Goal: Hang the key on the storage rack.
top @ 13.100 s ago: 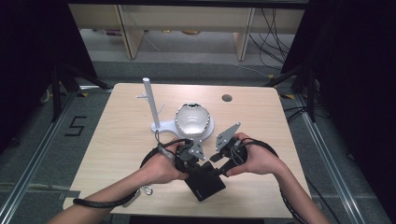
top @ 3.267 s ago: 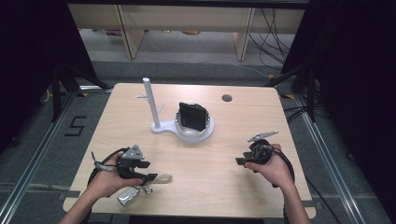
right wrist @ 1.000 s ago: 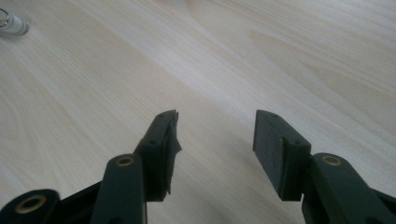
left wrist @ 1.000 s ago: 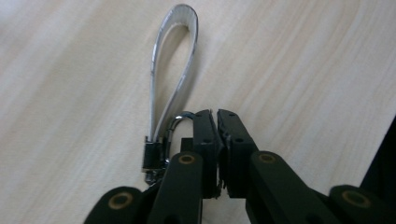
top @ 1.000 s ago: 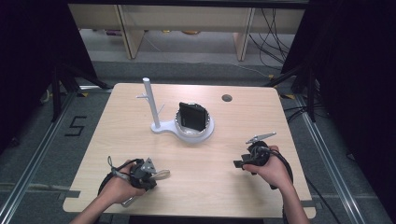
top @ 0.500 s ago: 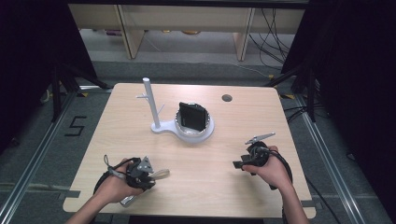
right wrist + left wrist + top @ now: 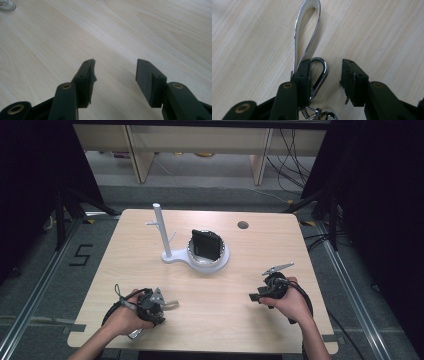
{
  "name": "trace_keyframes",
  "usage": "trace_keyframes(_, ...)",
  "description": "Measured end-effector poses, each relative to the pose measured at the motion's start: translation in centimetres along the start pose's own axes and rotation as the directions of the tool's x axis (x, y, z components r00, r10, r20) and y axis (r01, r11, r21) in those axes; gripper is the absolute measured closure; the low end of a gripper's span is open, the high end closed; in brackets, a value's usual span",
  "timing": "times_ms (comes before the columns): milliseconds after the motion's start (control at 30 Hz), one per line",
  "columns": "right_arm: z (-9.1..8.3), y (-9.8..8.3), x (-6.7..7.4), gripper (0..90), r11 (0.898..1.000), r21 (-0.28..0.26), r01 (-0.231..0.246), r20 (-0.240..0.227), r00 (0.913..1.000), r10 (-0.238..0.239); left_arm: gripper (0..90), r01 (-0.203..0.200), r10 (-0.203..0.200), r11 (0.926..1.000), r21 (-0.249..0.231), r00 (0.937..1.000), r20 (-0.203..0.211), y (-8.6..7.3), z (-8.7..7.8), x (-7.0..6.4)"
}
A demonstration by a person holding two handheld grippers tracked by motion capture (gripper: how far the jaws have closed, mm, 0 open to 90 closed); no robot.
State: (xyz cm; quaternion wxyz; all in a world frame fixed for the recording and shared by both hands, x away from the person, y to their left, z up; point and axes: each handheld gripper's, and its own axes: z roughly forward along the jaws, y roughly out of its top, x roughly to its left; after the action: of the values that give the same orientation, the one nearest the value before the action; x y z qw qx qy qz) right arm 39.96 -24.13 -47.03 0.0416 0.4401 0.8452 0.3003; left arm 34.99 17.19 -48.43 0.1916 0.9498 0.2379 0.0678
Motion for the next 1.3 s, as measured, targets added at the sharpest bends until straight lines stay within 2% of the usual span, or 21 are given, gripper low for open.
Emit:
trace_keyframes(100,0.0,0.0,0.0,50.4,1.000,0.001,-0.001,-0.001,1.0000,0.001,60.2,0.011,-0.011,0.9999,-0.001,0.9999,-0.001,-0.1,0.1,0.1)
trace_keyframes(133,-0.1,0.0,0.1,50.4,1.000,0.018,-0.010,-0.006,0.9999,0.010,60.4,-0.007,0.007,0.9999,0.014,1.0000,0.000,-0.1,0.1,0.3)
trace_keyframes(200,-0.1,0.0,0.1,50.3,1.000,0.015,0.000,-0.006,1.0000,0.000,60.5,0.012,-0.012,0.9999,0.008,0.9999,0.005,-0.2,0.2,0.4)
trace_keyframes(267,0.0,0.0,0.0,50.3,1.000,0.010,0.008,-0.010,0.9999,-0.008,61.3,0.000,0.000,0.9998,0.020,1.0000,0.006,-0.2,0.1,0.5)
trace_keyframes(300,-0.2,0.0,0.3,50.3,0.998,0.044,-0.040,-0.008,0.9992,0.040,61.3,0.011,-0.012,0.9998,0.017,0.9999,0.010,-0.2,0.2,0.6)
trace_keyframes(367,0.0,0.0,0.0,50.3,0.999,0.045,-0.026,0.004,0.9997,0.026,63.5,0.062,-0.063,0.9980,0.010,0.9976,0.030,-0.4,0.2,0.9)
trace_keyframes(400,0.0,0.0,0.0,50.3,0.999,0.045,-0.026,0.004,0.9997,0.026,65.1,0.062,-0.063,0.9980,0.010,0.9976,0.030,-0.4,0.2,0.9)
trace_keyframes(433,0.0,0.0,0.1,50.3,0.999,0.034,-0.022,-0.022,0.9995,0.023,65.1,0.075,-0.075,0.9972,0.005,0.9967,0.032,-0.4,0.2,1.0)
trace_keyframes(467,0.0,0.0,0.1,50.3,0.999,0.036,-0.024,-0.019,0.9995,0.024,66.8,0.074,-0.074,0.9972,0.012,0.9968,0.031,-0.5,0.1,1.2)
trace_keyframes(500,0.0,0.0,0.2,50.3,0.999,0.033,-0.024,-0.010,0.9997,0.024,67.7,0.099,-0.099,0.9951,0.008,0.9946,0.032,-0.5,0.1,1.1)
trace_keyframes(600,0.0,0.0,0.2,50.4,0.999,0.033,-0.023,-0.007,0.9997,0.023,67.2,0.084,-0.085,0.9960,0.031,0.9960,0.026,-0.5,0.0,1.1)
trace_keyframes(633,-0.1,0.0,0.3,50.4,0.999,0.032,-0.022,-0.007,0.9997,0.022,65.8,0.087,-0.088,0.9959,0.023,0.9956,0.031,-0.5,0.0,1.0)
trace_keyframes(667,0.0,0.0,0.3,50.4,0.999,0.032,-0.024,-0.006,0.9997,0.024,64.7,0.062,-0.063,0.9978,0.023,0.9976,0.029,-0.4,-0.2,1.0)
trace_keyframes(733,0.0,0.0,0.3,50.4,0.999,0.033,-0.024,-0.008,0.9997,0.025,63.8,0.068,-0.068,0.9977,-0.003,0.9974,0.024,-0.4,-0.7,0.8)
trace_keyframes(833,-0.1,0.0,0.3,50.4,0.999,0.033,-0.022,-0.005,0.9997,0.022,62.9,0.046,-0.046,0.9988,-0.016,0.9989,0.009,-0.4,-1.7,0.8)
trace_keyframes(900,-0.1,0.0,0.3,50.4,0.999,0.033,-0.022,-0.005,0.9997,0.023,62.7,0.054,-0.054,0.9981,-0.028,0.9985,0.003,-0.4,-1.9,0.8)
trace_keyframes(933,-0.1,0.0,0.3,50.4,0.999,0.033,-0.022,-0.005,0.9997,0.023,62.7,0.039,-0.039,0.9991,-0.015,0.9992,0.001,-0.5,-2.2,1.0)
trace_keyframes(1067,0.0,0.0,0.3,50.4,0.999,0.030,-0.013,-0.016,0.9998,0.014,60.9,0.041,-0.041,0.9991,0.013,0.9991,-0.010,-1.1,-2.7,1.6)
trace_keyframes(1133,0.0,0.0,0.4,50.4,0.999,0.030,-0.017,-0.015,0.9997,0.017,59.3,0.044,-0.043,0.9985,0.034,0.9990,-0.016,-1.3,-2.5,2.0)
trace_keyframes(1267,0.1,0.0,0.4,50.4,0.999,0.045,-0.029,-0.011,0.9995,0.029,57.2,0.065,-0.065,0.9973,0.034,0.9979,-0.004,-1.4,-2.0,2.1)
trace_keyframes(1300,0.1,0.0,0.4,50.4,0.999,0.045,-0.029,-0.011,0.9995,0.030,56.8,0.060,-0.060,0.9967,0.054,0.9982,0.005,-1.4,-1.8,2.3)
